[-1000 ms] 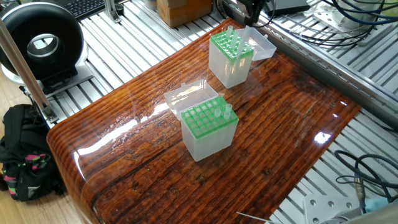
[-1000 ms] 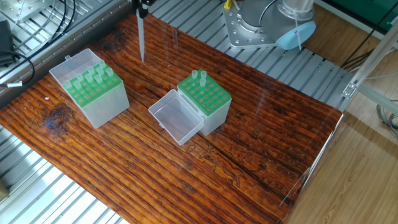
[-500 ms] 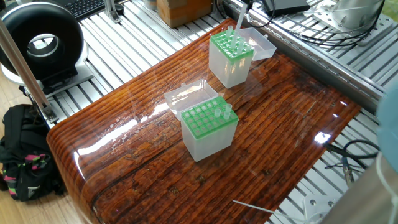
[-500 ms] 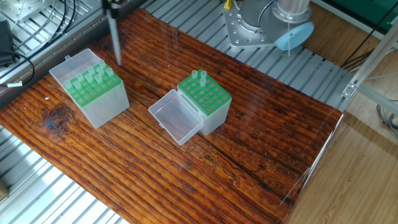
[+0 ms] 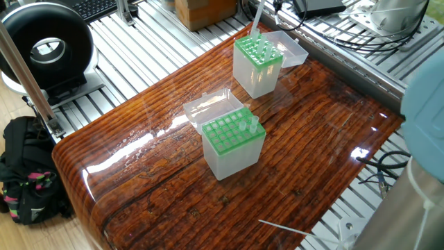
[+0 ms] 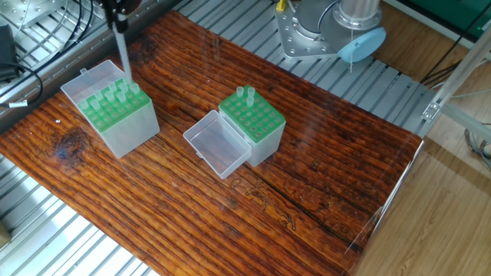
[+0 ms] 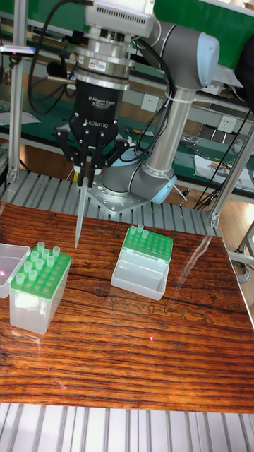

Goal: Transfer all large pipette tips from one holder to another

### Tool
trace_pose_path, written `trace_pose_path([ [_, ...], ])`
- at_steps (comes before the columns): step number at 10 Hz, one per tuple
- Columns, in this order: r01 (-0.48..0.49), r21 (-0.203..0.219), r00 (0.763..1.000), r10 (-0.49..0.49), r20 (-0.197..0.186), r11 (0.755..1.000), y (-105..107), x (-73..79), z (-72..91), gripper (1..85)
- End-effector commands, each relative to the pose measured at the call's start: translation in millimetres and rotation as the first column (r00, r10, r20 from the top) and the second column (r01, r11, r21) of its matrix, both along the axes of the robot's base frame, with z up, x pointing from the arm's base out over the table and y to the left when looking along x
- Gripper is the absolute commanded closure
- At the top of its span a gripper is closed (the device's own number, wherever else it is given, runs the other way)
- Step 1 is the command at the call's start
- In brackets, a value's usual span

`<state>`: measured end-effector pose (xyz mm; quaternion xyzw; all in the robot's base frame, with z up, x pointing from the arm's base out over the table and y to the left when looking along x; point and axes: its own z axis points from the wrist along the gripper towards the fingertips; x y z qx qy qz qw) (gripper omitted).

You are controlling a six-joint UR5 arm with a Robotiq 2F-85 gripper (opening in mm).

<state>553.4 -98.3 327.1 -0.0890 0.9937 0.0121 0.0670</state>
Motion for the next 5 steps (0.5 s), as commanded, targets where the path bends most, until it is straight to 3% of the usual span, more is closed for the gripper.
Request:
trace_pose_path([
  [1, 0.036, 0.03, 0.998, -0.034, -0.06, 0.999, 7, -12.0, -2.1, 78.3],
  [2, 0.037, 0.01, 0.997, -0.037, -0.075, 0.999, 2, -16.0, -2.7, 79.0],
  [5, 0.083, 0.009, 0.996, -0.082, -0.027, 0.997, 0, -3.2, -1.7, 83.7],
])
